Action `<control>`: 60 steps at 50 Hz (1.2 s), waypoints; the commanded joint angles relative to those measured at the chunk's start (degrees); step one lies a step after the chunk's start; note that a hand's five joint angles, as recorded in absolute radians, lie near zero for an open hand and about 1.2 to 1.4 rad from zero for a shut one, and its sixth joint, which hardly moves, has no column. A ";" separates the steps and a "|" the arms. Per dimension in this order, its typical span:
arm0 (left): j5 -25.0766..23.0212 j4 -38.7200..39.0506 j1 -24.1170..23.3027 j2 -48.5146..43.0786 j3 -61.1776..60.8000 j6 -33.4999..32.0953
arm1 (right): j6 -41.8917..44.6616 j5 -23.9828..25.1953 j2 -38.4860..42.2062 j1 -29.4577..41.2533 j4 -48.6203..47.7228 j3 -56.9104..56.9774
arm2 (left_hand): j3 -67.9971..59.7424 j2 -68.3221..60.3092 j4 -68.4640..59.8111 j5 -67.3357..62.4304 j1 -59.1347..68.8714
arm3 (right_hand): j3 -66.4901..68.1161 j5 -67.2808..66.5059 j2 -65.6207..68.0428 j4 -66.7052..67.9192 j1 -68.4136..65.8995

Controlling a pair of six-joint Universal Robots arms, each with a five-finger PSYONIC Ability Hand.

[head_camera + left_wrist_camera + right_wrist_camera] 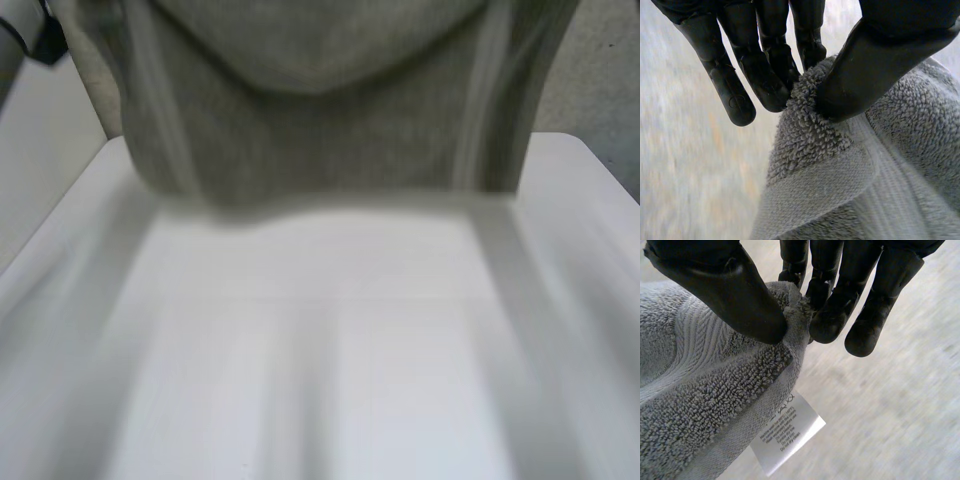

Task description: Fold the towel.

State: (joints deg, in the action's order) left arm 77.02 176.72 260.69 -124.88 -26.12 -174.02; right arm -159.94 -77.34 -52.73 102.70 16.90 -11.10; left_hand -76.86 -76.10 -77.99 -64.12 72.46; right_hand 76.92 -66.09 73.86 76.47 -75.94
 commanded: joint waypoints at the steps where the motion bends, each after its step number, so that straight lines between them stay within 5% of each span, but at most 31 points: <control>1: -3.37 -0.06 0.17 0.77 8.10 7.29 | -3.62 0.79 0.35 -0.48 0.33 7.94 | -3.14 -3.90 -2.01 -5.88 7.54 | 3.08 -3.91 6.14 3.53 -4.06; 9: -6.80 0.12 0.09 -0.10 -1.92 8.70 | -2.13 4.04 0.79 -0.84 4.81 -2.61 | -3.14 -3.90 -2.01 -5.88 7.54 | 3.08 -3.91 6.14 3.53 -4.06; 17: -10.49 5.65 0.70 -1.07 -25.12 5.80 | 9.47 8.26 1.32 -0.84 4.63 -27.31 | -3.14 -3.90 -2.01 -5.88 7.54 | 3.08 -3.91 6.14 3.53 -4.06; 22: -14.96 11.88 0.96 -1.34 -42.49 -5.33 | 17.11 10.02 0.88 -1.71 -4.13 -45.37 | -3.14 -3.90 -2.01 -5.88 7.54 | 3.08 -3.91 6.14 3.53 -4.06; 31: -15.32 8.65 2.37 4.27 -53.41 -18.45 | 17.47 11.51 -6.75 -3.20 -8.55 -57.97 | -3.14 -3.90 -2.01 -5.88 7.54 | 3.08 -3.91 6.14 3.53 -4.06; 41: -15.76 7.59 7.64 15.28 -61.51 -18.46 | 17.12 12.83 -21.53 -8.83 -8.37 -68.18 | -3.14 -3.90 -2.01 -5.88 7.54 | 3.08 -3.91 6.14 3.53 -4.06; 48: -23.75 8.20 12.21 29.41 -68.45 -16.10 | 11.95 17.74 -35.49 -18.14 -7.14 -72.57 | -3.14 -3.90 -2.01 -5.88 7.54 | 3.08 -3.91 6.14 3.53 -4.06; 55: -24.81 9.78 12.13 31.27 -67.57 -7.03 | 6.57 22.94 -36.83 -21.05 -7.67 -71.60 | -3.14 -3.90 -2.01 -5.88 7.54 | 3.08 -3.91 6.14 3.53 -4.06; 60: -24.38 12.60 12.21 26.09 -66.61 -3.16 | 6.92 22.94 -28.51 -20.53 -9.07 -69.86 | -3.14 -3.90 -2.01 -5.88 7.54 | 3.08 -3.91 6.14 3.53 -4.06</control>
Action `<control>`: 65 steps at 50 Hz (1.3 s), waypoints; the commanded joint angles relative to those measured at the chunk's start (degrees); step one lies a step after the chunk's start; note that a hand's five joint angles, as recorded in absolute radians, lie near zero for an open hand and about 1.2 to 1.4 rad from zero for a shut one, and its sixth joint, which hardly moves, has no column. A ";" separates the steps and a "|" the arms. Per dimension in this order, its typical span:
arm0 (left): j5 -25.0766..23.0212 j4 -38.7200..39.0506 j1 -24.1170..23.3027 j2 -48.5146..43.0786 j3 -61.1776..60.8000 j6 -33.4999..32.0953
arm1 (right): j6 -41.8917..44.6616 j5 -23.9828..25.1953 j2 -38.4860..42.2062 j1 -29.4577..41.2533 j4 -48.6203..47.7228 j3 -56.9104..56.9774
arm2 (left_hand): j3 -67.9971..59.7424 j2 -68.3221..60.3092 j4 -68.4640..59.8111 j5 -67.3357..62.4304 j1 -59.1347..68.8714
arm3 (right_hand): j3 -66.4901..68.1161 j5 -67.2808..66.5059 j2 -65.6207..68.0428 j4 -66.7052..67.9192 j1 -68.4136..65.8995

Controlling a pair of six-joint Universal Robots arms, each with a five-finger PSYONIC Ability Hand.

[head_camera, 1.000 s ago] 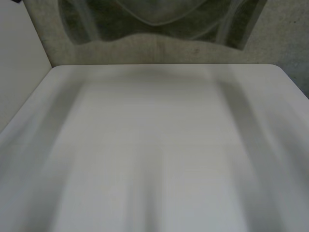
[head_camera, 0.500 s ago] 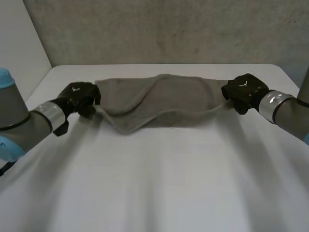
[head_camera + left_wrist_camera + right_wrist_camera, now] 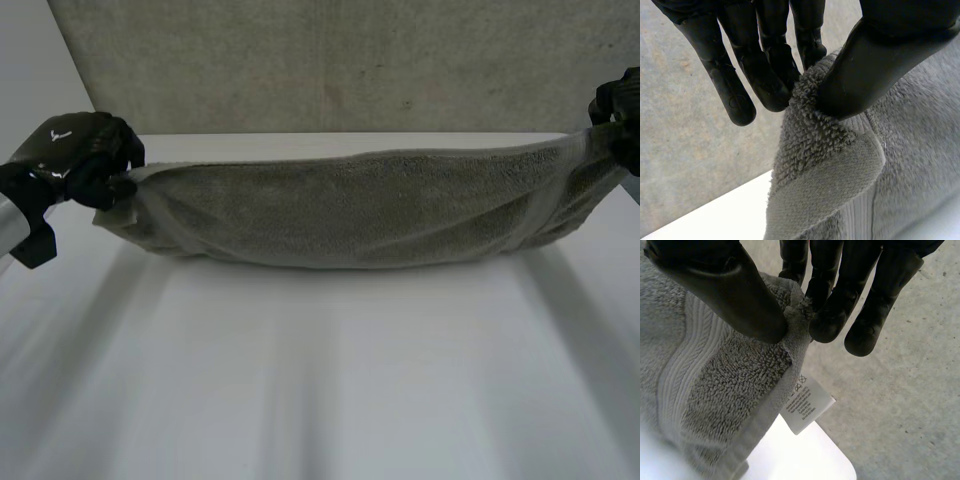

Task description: Fold the towel.

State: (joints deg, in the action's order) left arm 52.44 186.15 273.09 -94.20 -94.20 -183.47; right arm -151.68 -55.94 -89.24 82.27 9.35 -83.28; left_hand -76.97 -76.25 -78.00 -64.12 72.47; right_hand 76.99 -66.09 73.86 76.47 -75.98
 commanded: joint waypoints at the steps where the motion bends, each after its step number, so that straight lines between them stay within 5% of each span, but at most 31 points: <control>1: 0.65 4.03 -0.54 -7.28 2.26 6.45 | -1.33 1.53 8.03 -0.10 -1.53 2.33 | -3.03 -3.75 -2.00 -5.88 7.53 | 3.01 -3.91 6.14 3.53 -4.02; 10: 7.14 2.73 -2.21 -24.69 14.47 6.10 | -0.11 -8.47 25.41 4.12 -2.14 13.21 | -3.03 -3.75 -2.00 -5.88 7.53 | 3.01 -3.91 6.14 3.53 -4.02; 16: 9.61 -0.96 -3.35 -30.68 21.33 6.28 | -0.19 -10.77 31.40 6.40 -3.28 16.91 | -3.03 -3.75 -2.00 -5.88 7.53 | 3.01 -3.91 6.14 3.53 -4.02; 39: 16.73 -6.50 -7.93 -42.20 37.42 6.19 | -0.02 -22.10 42.39 12.03 -9.88 23.77 | -3.03 -3.75 -2.00 -5.88 7.53 | 3.01 -3.91 6.14 3.53 -4.02; 65: 18.40 -9.41 -10.74 -48.44 47.97 6.10 | -0.02 -25.89 46.18 13.88 -11.28 26.24 | -3.03 -3.75 -2.00 -5.88 7.53 | 3.01 -3.91 6.14 3.53 -4.02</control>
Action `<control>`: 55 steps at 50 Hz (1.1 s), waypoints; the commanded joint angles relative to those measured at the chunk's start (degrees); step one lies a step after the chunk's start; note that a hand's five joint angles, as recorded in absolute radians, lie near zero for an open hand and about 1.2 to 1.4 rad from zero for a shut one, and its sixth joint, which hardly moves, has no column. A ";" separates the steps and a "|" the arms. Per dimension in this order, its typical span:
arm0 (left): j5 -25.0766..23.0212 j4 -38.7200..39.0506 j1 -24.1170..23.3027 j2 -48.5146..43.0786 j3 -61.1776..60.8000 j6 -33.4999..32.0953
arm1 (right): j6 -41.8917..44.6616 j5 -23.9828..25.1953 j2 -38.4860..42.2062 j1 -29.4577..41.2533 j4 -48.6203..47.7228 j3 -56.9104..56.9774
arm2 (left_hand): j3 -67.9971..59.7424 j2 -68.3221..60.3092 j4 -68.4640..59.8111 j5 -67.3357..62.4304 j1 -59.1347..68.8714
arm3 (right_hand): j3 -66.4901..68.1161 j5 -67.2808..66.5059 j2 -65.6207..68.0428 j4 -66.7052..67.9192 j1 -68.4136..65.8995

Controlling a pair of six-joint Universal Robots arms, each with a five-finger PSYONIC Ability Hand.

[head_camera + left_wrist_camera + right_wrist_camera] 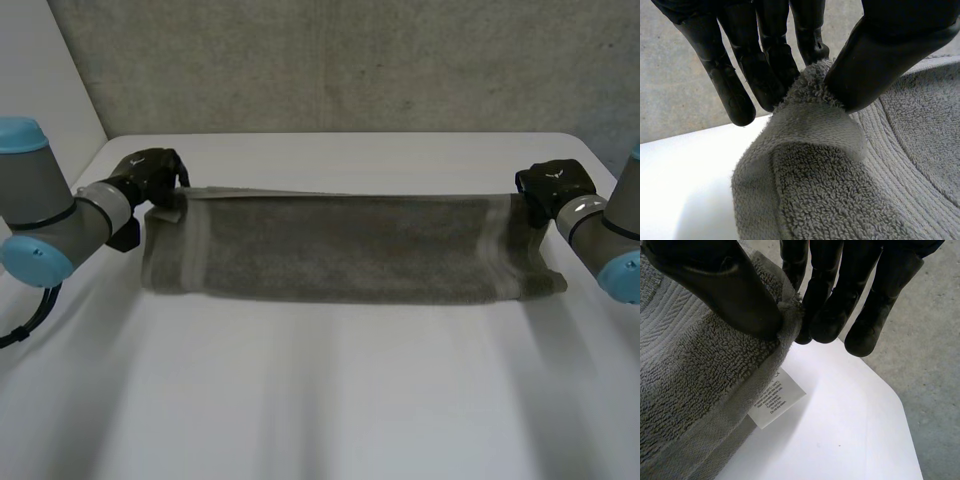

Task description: Fold the towel.

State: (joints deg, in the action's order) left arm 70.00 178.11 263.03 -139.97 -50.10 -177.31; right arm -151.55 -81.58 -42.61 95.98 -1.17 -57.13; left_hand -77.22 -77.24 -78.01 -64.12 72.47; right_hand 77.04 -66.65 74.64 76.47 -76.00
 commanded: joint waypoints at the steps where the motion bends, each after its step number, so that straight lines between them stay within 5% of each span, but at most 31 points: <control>1: 1.10 -1.71 -0.68 -3.20 4.48 -0.06 | -0.15 -0.51 -0.72 0.17 -0.77 0.09 | -2.78 -2.76 -1.99 -5.88 7.53 | 2.96 -3.35 5.36 3.53 -4.00; 13: 1.36 -2.50 -0.68 -5.14 5.98 -0.15 | 0.11 -2.89 -1.42 0.26 -0.59 0.53 | 0.22 0.25 1.01 -2.87 4.52 | 2.96 -3.35 5.36 3.53 -4.00; 17: 1.36 -2.59 -0.68 -5.67 6.60 -0.15 | 1.34 -3.15 -1.33 1.22 -0.59 0.97 | 17.79 17.81 18.58 14.69 -13.04 | 2.96 -3.35 5.36 3.53 -4.00; 18: 1.36 -2.59 -0.68 -5.75 6.68 -0.15 | 1.95 -3.32 -1.25 1.49 -0.59 1.06 | 34.37 34.39 35.16 31.27 -29.62 | -5.48 5.09 -3.07 -4.91 4.44; 19: 1.36 -2.59 -0.68 -5.75 6.69 -0.15 | 1.96 -3.33 -1.25 1.49 -0.59 1.06 | 34.54 34.56 35.32 31.44 -29.79 | -5.56 5.17 -3.16 -4.99 4.52; 20: 1.54 -2.59 -0.68 -5.75 6.69 -0.15 | 2.48 -3.33 -1.25 1.75 -0.59 1.06 | 50.03 50.05 50.81 46.93 -45.28 | -37.04 36.65 -34.63 -36.46 36.00; 21: 1.54 -2.59 -0.68 -5.75 6.69 -0.15 | 2.49 -3.33 -1.25 1.75 -0.59 1.06 | 50.18 50.20 50.97 47.08 -45.43 | -37.35 36.96 -34.95 -36.78 36.31; 22: 2.06 -2.59 -0.68 -5.67 6.69 -0.15 | 2.84 -3.41 -1.33 1.93 -0.59 1.06 | 59.01 59.03 59.80 55.91 -54.26 | -67.04 66.65 -64.64 -66.47 66.00; 23: 2.76 -2.59 -0.68 -5.41 6.69 -0.15 | 2.93 -3.59 -1.42 2.02 -0.59 1.15 | 64.93 64.95 65.71 61.83 -60.18 | -67.04 66.65 -64.64 -66.47 66.00; 43: 2.95 -3.03 -0.68 11.03 -6.32 -0.76 | 2.40 -0.51 -22.87 1.58 0.11 -11.24 | 62.29 62.32 63.08 59.20 -57.55 | -67.04 66.65 -64.64 -66.47 66.00; 48: 2.95 -1.71 -0.77 14.72 -15.46 -6.12 | 2.84 3.18 -26.29 1.40 0.55 -19.24 | 62.29 62.32 63.08 59.20 -57.55 | -67.04 66.65 -64.64 -66.47 66.00; 55: 3.56 3.46 -1.55 15.60 -26.61 -22.62 | 6.52 7.04 -29.20 1.23 -0.94 -31.88 | 62.13 62.15 62.91 59.03 -57.38 | -67.04 66.65 -64.64 -66.47 66.00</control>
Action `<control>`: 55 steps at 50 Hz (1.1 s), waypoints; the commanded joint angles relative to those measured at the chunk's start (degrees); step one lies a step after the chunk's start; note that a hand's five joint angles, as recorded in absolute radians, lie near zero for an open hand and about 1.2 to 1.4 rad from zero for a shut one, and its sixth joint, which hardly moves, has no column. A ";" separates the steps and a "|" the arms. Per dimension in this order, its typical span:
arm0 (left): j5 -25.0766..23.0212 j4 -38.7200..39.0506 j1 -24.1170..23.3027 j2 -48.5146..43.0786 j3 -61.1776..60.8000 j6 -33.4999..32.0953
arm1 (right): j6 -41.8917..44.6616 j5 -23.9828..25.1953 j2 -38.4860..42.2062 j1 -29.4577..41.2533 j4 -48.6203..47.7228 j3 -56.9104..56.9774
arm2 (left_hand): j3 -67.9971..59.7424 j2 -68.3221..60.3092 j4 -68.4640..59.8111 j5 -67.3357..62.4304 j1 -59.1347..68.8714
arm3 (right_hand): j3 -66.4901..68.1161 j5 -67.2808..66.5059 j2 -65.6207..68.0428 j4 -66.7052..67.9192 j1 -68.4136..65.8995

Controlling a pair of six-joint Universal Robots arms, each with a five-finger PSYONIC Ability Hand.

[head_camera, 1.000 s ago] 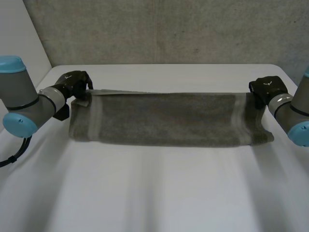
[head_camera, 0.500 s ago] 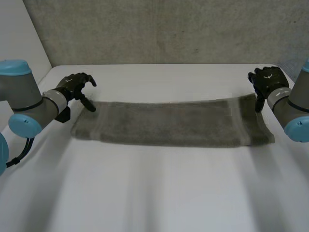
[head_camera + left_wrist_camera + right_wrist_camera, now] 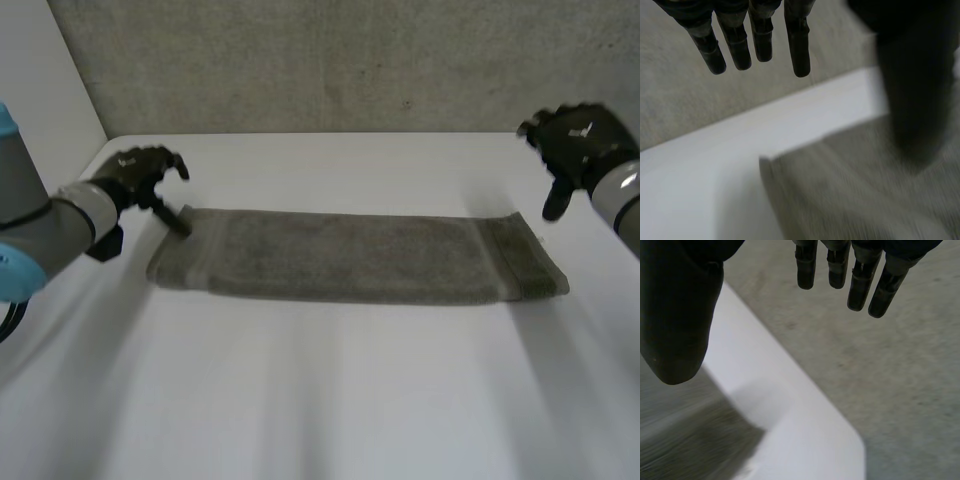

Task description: Fold the towel.

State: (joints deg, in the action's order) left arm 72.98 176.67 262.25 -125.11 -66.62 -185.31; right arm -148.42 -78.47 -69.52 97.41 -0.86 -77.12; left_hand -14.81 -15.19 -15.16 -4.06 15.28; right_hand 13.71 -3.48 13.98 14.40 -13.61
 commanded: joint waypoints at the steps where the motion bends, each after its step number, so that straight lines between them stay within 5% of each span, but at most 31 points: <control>1: 0.85 6.83 -0.87 0.48 -11.32 -16.82 | 4.45 4.54 -2.37 -0.73 -2.03 -13.65 | -0.28 0.10 0.07 -1.03 -0.19 | -3.71 3.48 -3.98 -4.40 3.61; 18: 4.28 15.28 -0.95 -1.72 -14.50 -19.04 | 5.42 7.54 0.96 -4.78 -11.97 -21.40 | -4.32 -3.93 -3.96 -5.07 3.85 | 3.77 -4.00 3.50 3.08 -3.87; 55: 4.28 15.64 -1.04 -4.53 -13.88 -19.13 | 5.78 7.45 12.04 -6.27 -15.57 -17.71 | -33.76 -33.38 -33.41 -34.51 33.29 | 23.96 -24.18 23.68 23.27 -24.05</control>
State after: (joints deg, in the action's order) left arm 77.27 192.31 261.21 -129.59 -80.27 -204.43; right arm -142.65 -70.98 -58.38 91.80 -16.47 -95.66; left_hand -48.32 -48.44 -48.44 -37.99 47.95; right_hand 35.48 -25.59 35.33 35.40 -35.35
